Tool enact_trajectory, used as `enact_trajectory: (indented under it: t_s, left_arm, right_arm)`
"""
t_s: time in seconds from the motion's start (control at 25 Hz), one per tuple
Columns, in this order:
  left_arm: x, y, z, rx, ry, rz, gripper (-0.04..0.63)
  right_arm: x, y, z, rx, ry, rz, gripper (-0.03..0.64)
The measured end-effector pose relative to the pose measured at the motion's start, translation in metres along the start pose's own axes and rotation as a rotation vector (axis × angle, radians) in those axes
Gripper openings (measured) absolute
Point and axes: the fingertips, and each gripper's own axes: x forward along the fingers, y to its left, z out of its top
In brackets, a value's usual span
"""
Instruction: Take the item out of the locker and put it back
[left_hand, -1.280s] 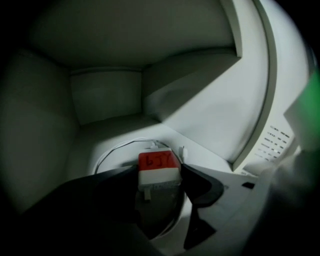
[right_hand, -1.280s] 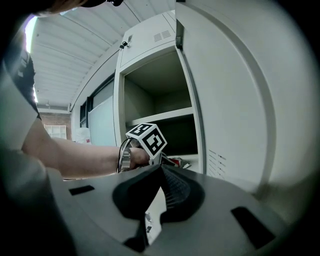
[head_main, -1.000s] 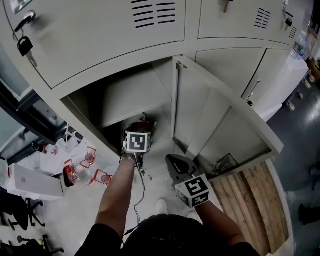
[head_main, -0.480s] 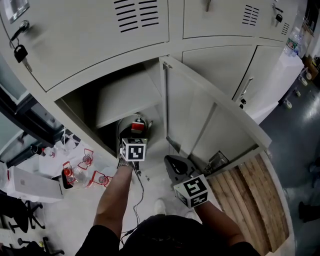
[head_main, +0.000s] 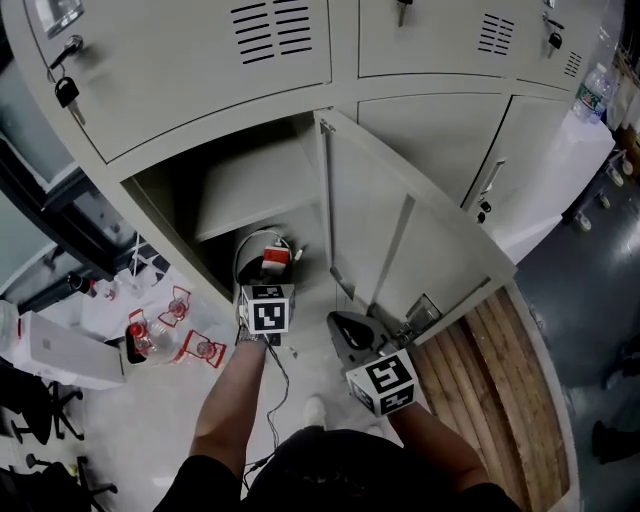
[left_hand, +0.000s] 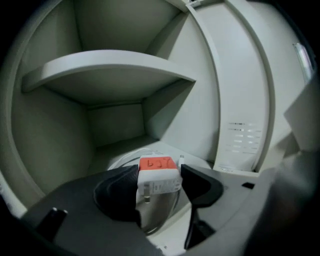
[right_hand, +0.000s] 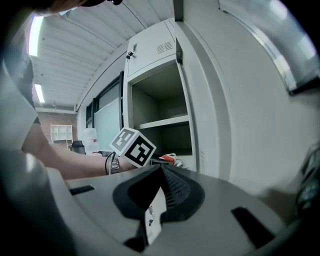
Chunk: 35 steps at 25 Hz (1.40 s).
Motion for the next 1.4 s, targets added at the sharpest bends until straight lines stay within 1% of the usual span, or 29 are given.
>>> enact_trajectory:
  t_s: [0.32,0.6,0.92,1.16,1.4]
  left_arm:
    - [-0.049,-0.016,0.004,-0.064,-0.063,0.046,0.265]
    - [-0.105,-0.040,0.003,-0.109,-0.118,0.100,0.265]
    - [-0.178,-0.065,-0.021,-0.166,-0.142,0.162,0.265]
    - [-0.222,-0.074,-0.040,-0.180,-0.148,0.186,0.265]
    - [-0.255,-0.071,-0.060,-0.192,-0.149,0.185,0.265]
  right_arm:
    - [-0.024,0.008,0.001,-0.025,-0.008,0.072,0.000]
    - [-0.053,0.015,-0.003,-0.068,-0.017,0.147,0.000]
    - [-0.083,0.029,-0.019,-0.072,-0.003,0.228,0.000]
    - [-0.082,0.040,-0.026,-0.058,0.004,0.261,0.000]
    - [-0.071,0.059,-0.027,-0.045,0.003,0.271,0.000]
